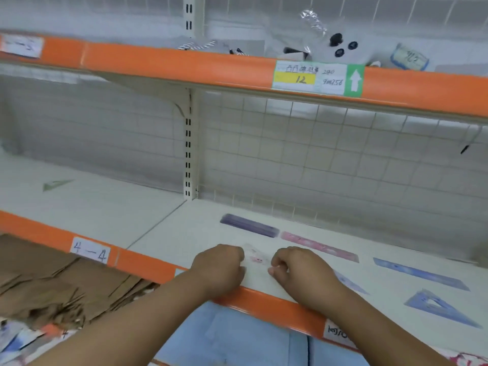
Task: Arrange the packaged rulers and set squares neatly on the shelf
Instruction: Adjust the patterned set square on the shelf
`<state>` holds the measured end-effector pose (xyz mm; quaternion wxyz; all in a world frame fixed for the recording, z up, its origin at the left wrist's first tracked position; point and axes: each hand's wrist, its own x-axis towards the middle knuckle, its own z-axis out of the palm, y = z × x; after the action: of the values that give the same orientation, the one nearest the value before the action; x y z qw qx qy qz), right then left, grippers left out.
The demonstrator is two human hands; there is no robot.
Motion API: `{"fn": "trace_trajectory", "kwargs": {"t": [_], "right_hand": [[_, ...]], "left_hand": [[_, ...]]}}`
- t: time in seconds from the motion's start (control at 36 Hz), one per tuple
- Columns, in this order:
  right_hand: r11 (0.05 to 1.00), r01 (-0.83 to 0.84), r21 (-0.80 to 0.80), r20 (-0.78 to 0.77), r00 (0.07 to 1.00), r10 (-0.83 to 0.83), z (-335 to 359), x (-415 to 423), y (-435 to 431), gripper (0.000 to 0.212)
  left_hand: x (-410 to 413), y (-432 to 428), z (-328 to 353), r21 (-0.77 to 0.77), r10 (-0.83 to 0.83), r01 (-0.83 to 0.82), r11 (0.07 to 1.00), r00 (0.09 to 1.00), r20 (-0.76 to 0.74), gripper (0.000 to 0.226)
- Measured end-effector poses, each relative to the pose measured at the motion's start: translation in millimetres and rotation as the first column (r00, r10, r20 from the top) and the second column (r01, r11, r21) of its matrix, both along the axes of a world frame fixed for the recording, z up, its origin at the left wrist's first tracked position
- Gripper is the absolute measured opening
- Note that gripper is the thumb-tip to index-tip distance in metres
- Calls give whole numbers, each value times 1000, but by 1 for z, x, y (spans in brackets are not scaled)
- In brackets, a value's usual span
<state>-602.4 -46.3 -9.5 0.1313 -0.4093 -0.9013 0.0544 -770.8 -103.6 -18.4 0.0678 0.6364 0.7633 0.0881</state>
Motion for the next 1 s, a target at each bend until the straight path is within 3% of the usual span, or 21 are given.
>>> {"fn": "trace_trajectory", "kwargs": {"t": [0.33, 0.72, 0.83, 1.0], "right_hand": [[976, -218, 17, 5, 976, 218, 3, -172, -33, 26], [937, -349, -18, -55, 936, 347, -4, -398, -105, 24], [928, -372, -16, -21, 928, 372, 0, -450, -112, 26], [922, -387, -22, 11, 922, 388, 9, -514, -101, 30]], "left_hand": [[-169, -92, 6, 28, 250, -251, 968, 968, 20, 32], [-381, -187, 9, 46, 328, -327, 944, 945, -5, 25], [-425, -195, 9, 71, 355, -352, 933, 935, -25, 16], [-483, -185, 7, 63, 399, -399, 915, 917, 11, 23]]}}
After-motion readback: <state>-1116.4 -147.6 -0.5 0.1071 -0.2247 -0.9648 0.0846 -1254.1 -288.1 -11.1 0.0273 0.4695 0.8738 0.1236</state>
